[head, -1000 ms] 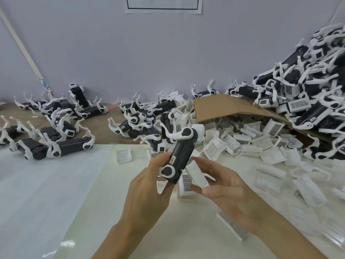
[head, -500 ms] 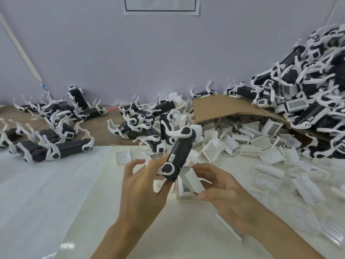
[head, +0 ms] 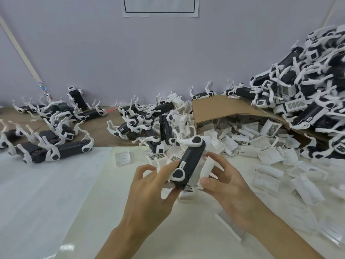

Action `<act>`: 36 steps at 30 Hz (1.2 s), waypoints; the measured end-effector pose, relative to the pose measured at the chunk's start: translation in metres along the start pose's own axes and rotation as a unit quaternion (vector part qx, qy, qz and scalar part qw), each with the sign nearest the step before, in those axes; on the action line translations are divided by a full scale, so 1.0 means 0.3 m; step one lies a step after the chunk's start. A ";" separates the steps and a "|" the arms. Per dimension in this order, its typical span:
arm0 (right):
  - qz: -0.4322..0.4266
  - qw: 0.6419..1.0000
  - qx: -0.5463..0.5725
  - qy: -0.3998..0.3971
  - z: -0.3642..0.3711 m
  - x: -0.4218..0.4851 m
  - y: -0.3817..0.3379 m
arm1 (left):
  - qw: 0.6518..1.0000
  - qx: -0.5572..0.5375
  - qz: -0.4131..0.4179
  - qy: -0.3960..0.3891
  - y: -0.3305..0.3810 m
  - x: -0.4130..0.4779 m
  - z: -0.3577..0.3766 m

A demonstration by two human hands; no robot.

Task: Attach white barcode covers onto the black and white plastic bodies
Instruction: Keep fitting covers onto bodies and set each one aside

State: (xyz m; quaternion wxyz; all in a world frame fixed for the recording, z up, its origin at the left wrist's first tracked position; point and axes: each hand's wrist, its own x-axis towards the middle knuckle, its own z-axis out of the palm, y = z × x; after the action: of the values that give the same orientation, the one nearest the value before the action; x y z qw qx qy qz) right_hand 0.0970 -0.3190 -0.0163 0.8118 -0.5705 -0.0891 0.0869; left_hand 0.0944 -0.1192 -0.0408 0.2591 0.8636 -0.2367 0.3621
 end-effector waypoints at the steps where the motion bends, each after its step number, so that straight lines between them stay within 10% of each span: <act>1: -0.007 1.000 -0.007 0.021 0.004 0.001 0.001 | 1.000 0.002 0.004 -0.004 0.002 0.000 0.001; 36: -0.038 0.994 -0.070 0.077 -0.021 0.022 0.022 | 1.000 -0.031 -0.001 -0.004 0.025 -0.006 0.003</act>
State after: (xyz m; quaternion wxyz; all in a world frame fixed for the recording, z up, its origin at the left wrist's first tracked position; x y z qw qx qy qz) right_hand 0.1048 -0.3210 -0.0244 0.7773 -0.6268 -0.0538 0.0054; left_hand 0.0893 -0.1250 -0.0405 0.2854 0.8569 -0.2479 0.3504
